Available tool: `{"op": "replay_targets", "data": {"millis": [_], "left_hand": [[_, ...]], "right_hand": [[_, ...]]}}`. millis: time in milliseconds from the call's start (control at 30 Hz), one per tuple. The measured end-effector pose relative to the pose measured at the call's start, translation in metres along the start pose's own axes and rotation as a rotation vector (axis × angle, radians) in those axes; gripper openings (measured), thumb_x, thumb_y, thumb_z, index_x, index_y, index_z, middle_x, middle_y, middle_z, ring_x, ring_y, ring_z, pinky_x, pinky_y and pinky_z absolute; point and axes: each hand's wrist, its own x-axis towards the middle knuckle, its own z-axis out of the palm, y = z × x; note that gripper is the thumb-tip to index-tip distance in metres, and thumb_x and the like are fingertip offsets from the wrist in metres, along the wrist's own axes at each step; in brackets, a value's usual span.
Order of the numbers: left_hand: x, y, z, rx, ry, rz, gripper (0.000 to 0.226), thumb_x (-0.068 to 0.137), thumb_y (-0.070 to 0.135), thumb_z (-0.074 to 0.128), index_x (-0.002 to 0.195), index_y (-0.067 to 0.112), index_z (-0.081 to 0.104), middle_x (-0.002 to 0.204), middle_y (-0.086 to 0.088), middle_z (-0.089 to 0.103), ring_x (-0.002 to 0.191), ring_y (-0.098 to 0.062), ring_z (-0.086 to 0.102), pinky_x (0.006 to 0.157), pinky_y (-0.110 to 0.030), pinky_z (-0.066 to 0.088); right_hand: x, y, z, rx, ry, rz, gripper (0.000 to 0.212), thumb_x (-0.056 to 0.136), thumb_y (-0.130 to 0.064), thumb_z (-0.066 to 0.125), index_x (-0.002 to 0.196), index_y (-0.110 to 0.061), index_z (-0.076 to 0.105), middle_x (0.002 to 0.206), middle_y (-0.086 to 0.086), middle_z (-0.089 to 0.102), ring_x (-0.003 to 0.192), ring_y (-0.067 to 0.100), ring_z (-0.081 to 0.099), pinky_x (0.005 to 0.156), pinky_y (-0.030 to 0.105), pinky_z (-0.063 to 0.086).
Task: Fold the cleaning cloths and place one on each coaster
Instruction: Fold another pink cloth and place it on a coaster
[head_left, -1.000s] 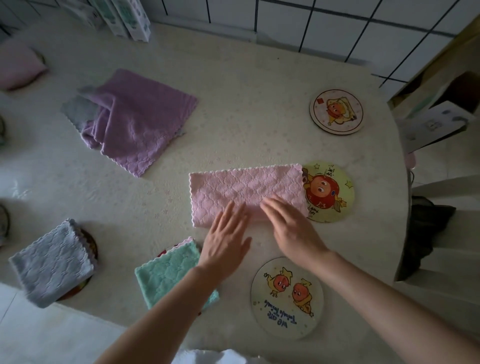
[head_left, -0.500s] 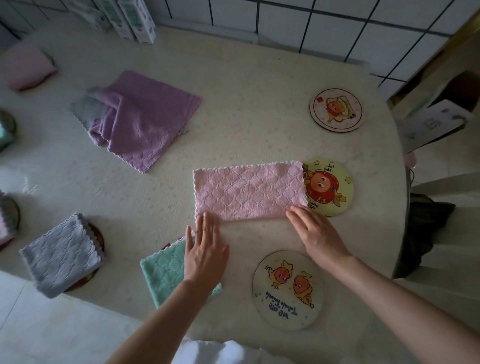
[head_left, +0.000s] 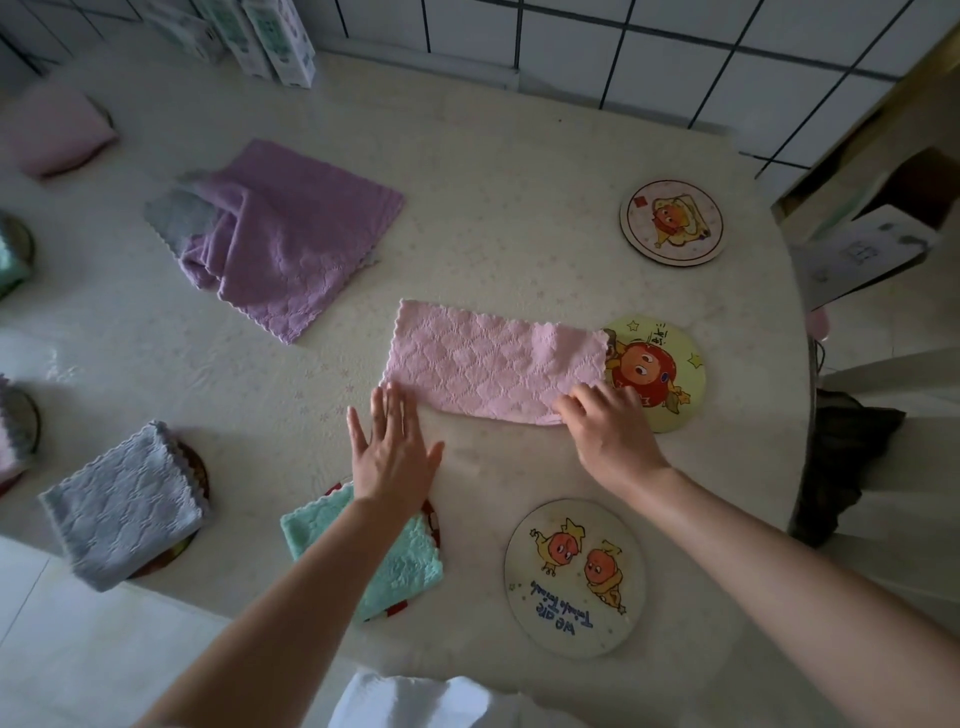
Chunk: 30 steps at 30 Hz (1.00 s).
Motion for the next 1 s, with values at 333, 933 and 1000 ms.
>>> {"op": "replay_targets", "data": {"millis": [333, 933, 1000], "left_hand": [[-0.02, 0.056, 0.004, -0.365, 0.13, 0.472, 0.064, 0.093, 0.034, 0.053, 0.149, 0.017, 0.027, 0.153, -0.005, 0.031, 0.143, -0.022, 0.024, 0.114, -0.044, 0.029], [-0.061, 0.033, 0.013, -0.802, 0.078, 0.555, 0.043, 0.086, 0.003, 0.062, 0.128, 0.012, 0.059, 0.129, -0.003, 0.061, 0.12, -0.009, 0.055, 0.103, -0.016, 0.04], [-0.059, 0.031, 0.004, -0.885, 0.017, 0.413, 0.041, 0.087, 0.002, 0.06, 0.125, 0.015, 0.062, 0.115, -0.001, 0.068, 0.1, -0.004, 0.063, 0.087, -0.005, 0.044]], "right_hand": [[-0.045, -0.055, -0.023, 0.408, 0.112, -0.141, 0.026, 0.084, -0.002, 0.058, 0.108, -0.013, 0.057, 0.094, 0.0, 0.062, 0.083, 0.013, 0.057, 0.075, 0.025, 0.05], [-0.031, 0.023, 0.007, 0.331, -0.325, -0.431, 0.081, 0.073, 0.028, 0.046, 0.139, -0.018, 0.044, 0.141, 0.0, 0.047, 0.132, 0.014, 0.04, 0.106, 0.03, 0.041], [-0.028, 0.026, 0.008, 0.375, -0.363, -0.413, 0.081, 0.073, 0.028, 0.045, 0.139, -0.02, 0.044, 0.141, -0.003, 0.046, 0.131, 0.011, 0.04, 0.107, 0.029, 0.04]]}}
